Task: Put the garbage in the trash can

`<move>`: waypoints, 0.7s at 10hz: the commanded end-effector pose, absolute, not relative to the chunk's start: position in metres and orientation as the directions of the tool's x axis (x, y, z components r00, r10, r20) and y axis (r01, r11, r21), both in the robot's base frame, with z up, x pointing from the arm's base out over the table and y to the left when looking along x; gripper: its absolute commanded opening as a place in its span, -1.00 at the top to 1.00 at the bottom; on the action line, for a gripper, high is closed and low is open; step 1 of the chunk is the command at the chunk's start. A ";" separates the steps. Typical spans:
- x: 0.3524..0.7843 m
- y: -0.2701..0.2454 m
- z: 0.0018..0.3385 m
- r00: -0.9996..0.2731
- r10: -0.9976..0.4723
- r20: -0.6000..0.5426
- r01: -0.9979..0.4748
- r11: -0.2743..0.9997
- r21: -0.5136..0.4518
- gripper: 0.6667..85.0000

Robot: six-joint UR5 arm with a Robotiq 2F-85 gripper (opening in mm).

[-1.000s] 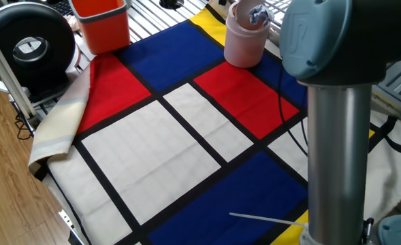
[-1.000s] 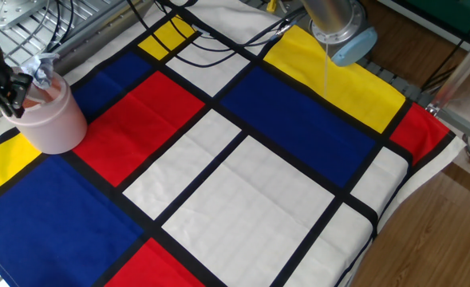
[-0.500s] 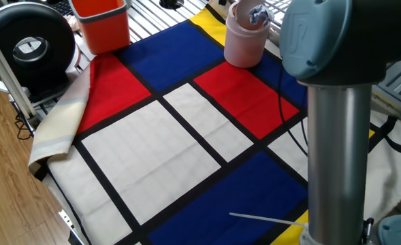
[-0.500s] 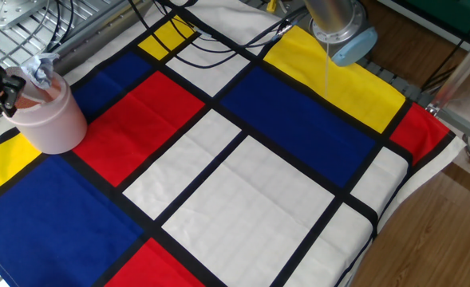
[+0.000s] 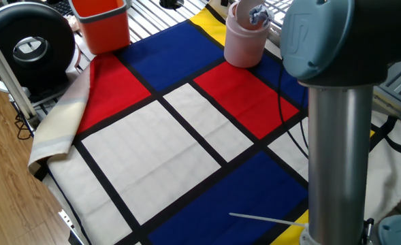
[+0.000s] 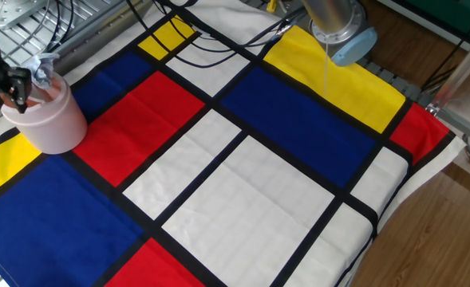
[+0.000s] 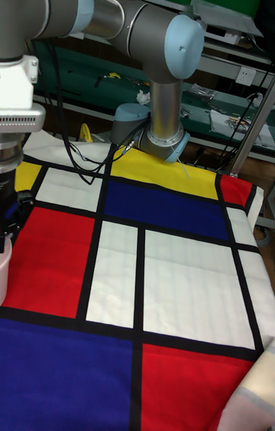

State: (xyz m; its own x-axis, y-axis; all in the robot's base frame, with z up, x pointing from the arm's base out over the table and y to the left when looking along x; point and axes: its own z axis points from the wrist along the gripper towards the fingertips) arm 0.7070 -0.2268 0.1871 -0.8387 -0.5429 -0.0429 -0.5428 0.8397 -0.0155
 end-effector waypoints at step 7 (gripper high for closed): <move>0.711 -0.245 0.185 -0.744 -0.666 -0.056 -0.667 0.745 0.012 0.00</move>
State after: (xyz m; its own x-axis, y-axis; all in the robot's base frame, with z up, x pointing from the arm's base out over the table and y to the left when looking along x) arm 0.7069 -0.2436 0.1860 -0.7714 -0.6350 -0.0426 -0.6358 0.7718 0.0096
